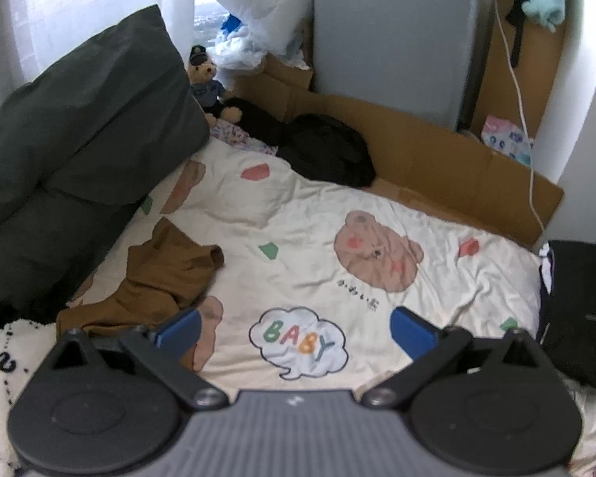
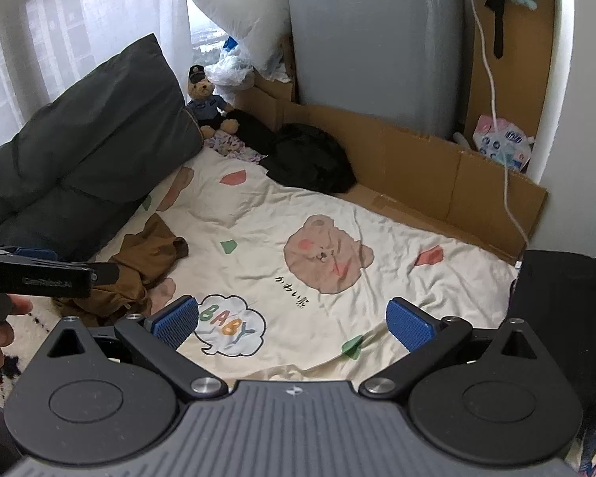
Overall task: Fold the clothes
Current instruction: 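Move the left tool toward the crumpled brown T-shirt on the duvet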
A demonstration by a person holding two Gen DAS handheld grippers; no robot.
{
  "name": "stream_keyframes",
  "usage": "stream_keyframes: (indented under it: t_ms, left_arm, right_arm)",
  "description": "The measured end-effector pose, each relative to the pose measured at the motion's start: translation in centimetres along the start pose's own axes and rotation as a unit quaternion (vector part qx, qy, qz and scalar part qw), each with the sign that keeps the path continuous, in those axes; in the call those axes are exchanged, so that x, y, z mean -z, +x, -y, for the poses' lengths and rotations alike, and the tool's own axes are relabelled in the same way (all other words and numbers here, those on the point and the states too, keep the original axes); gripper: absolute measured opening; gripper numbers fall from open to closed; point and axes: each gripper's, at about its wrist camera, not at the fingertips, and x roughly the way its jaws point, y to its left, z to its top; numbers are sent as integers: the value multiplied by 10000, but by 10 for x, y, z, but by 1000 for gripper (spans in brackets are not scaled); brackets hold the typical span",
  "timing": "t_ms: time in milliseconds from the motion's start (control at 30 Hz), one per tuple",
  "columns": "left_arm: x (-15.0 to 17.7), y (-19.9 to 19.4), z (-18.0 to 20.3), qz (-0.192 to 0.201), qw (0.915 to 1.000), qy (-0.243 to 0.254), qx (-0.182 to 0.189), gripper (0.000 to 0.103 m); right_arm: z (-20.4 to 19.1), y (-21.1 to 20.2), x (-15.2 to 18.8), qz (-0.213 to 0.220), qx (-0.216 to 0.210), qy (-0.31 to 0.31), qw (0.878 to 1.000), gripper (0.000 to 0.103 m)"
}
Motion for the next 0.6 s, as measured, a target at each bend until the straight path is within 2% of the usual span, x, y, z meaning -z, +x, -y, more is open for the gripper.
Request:
stream_keyframes:
  t_ms: [100,200,300,433,533,600]
  left_arm:
    - [-3,0,-7,21,10000,-73,-59,103]
    - [-5,4,-8,-89,9998,123,-158,102]
    - [-6,3,-13,-77,9997,224,-69,102]
    - [-4,1,-20,-26,9998,-24,195,102]
    - [-8,6,-28,0,9996,-223,155,102]
    - [-9,9,-30,59,9998,-171,106,100]
  right_arm:
    - [-4,3,-3,35,-45,26,10000,103]
    - [-5,4,-6,88,-85,35,9999,103]
    - [-7,10,-6,96,-114,59,9999,103]
    - [-7,16,-7,30,-148,95,9998,103]
    - [-6,22,-5,-92,-120,98,9998,103]
    - [-6,26,-5,-174,-102,99,9997,103]
